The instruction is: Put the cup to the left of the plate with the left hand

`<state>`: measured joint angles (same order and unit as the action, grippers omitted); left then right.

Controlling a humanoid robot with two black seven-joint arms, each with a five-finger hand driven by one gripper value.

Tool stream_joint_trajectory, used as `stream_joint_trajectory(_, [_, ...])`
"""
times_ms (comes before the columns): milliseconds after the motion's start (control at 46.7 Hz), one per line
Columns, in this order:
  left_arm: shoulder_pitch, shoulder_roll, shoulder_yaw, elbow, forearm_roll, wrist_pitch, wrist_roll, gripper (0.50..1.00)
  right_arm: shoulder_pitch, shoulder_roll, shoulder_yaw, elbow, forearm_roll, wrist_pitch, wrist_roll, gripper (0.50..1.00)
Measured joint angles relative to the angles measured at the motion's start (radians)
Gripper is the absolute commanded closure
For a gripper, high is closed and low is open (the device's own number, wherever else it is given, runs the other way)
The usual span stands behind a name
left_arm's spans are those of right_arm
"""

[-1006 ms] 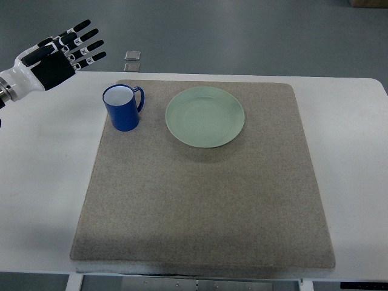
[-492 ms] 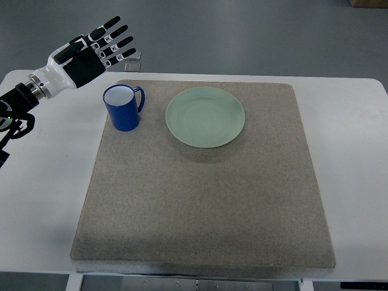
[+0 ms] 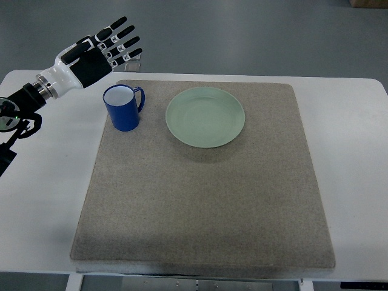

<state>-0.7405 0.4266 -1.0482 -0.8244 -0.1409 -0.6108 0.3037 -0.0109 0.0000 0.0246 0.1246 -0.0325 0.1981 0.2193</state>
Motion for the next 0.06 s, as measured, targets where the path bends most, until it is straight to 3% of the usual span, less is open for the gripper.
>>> stream_joint_trajectory(64, [-0.001,0.001,-0.002,0.010,0.001,0.000,0.000,0.500,0.000,0.000,0.000,0.001,0.000,0.000,0.000,0.568])
